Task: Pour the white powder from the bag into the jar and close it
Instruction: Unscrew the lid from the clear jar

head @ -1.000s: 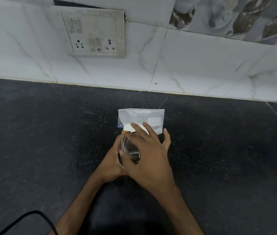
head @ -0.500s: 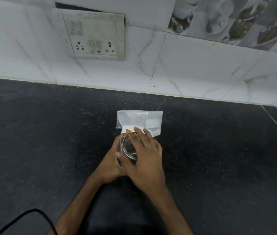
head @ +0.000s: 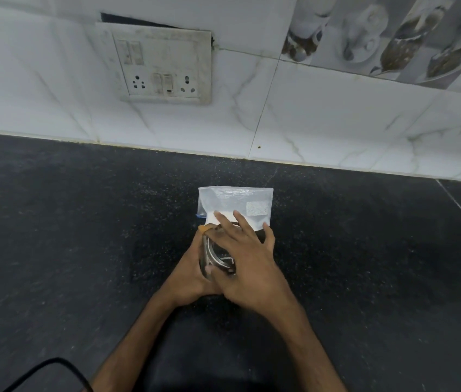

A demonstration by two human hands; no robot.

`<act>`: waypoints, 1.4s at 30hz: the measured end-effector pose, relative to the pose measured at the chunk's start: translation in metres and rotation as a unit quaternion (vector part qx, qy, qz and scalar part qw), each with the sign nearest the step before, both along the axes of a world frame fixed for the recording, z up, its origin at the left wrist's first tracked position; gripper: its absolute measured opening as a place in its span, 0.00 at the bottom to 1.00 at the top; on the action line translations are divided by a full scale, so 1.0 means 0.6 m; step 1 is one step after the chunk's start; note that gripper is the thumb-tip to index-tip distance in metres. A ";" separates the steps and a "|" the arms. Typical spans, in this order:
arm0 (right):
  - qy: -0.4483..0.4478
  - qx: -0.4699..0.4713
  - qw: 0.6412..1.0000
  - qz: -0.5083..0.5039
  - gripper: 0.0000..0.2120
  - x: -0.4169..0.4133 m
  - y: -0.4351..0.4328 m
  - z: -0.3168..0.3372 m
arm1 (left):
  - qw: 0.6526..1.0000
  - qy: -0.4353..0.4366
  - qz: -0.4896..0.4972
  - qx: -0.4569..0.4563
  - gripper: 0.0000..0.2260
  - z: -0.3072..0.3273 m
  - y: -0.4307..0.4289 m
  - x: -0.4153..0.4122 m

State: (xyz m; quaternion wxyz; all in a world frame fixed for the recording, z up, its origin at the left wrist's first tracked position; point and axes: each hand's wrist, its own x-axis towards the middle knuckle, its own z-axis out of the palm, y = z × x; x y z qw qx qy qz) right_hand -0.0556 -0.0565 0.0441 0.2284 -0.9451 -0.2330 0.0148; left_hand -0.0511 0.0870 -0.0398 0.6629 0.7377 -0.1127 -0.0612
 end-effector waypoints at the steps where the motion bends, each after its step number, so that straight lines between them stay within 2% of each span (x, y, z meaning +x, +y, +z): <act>1: 0.002 0.015 1.000 -0.008 0.32 -0.001 -0.005 0.006 | 1.000 -0.001 0.000 0.007 0.46 0.002 0.002 -0.001; 4: -0.047 0.068 0.992 -0.098 0.34 -0.012 -0.006 0.013 | 0.999 -0.016 0.013 0.038 0.54 0.019 0.011 -0.005; 6: -0.053 0.064 0.988 -0.129 0.32 -0.018 0.003 0.008 | 0.995 -0.055 0.031 0.078 0.56 0.032 0.012 -0.005; 9: -0.025 0.032 0.996 -0.073 0.26 -0.017 0.004 0.009 | 0.977 -0.132 0.062 0.156 0.44 0.046 0.001 -0.002; 11: 0.003 0.003 1.000 -0.027 0.28 -0.009 -0.004 0.022 | 0.969 -0.143 0.075 0.189 0.37 0.043 -0.006 -0.001; 15: 0.003 0.012 0.998 -0.069 0.34 -0.001 -0.006 0.029 | 0.956 -0.162 0.080 0.229 0.39 0.013 -0.008 -0.006; 17: 0.004 0.013 0.997 -0.073 0.34 -0.002 0.004 0.018 | 0.953 -0.179 0.079 0.230 0.37 0.015 -0.010 -0.006; 21: 0.046 -0.022 0.999 -0.003 0.33 0.006 -0.005 0.025 | 0.959 -0.201 0.071 0.185 0.30 0.035 -0.013 -0.002; 23: 0.045 -0.019 0.999 -0.003 0.36 0.009 -0.012 0.030 | 0.961 -0.194 0.071 0.184 0.34 0.031 -0.013 -0.006; 26: -0.008 0.035 0.997 -0.064 0.34 0.005 -0.007 0.022 | 0.963 -0.180 0.077 0.187 0.41 0.021 -0.011 -0.010; 28: 0.004 0.055 0.997 -0.056 0.32 0.006 -0.003 0.016 | 0.966 -0.181 0.078 0.167 0.41 0.024 -0.012 -0.008; 31: 0.050 0.037 0.998 -0.010 0.35 0.017 -0.007 0.025 | 0.969 -0.185 0.081 0.139 0.39 0.030 -0.014 -0.009; 34: 0.003 0.050 0.998 -0.047 0.34 0.019 -0.010 0.023 | 0.967 -0.185 0.086 0.153 0.42 0.025 -0.013 -0.009; 38: -0.023 0.109 0.990 -0.086 0.28 0.006 0.000 -0.001 | 0.962 -0.195 0.097 0.165 0.39 0.025 -0.015 -0.008; 42: 0.014 0.076 0.995 -0.057 0.33 0.013 -0.013 0.008 | 0.954 -0.174 0.097 0.225 0.42 0.014 -0.015 -0.011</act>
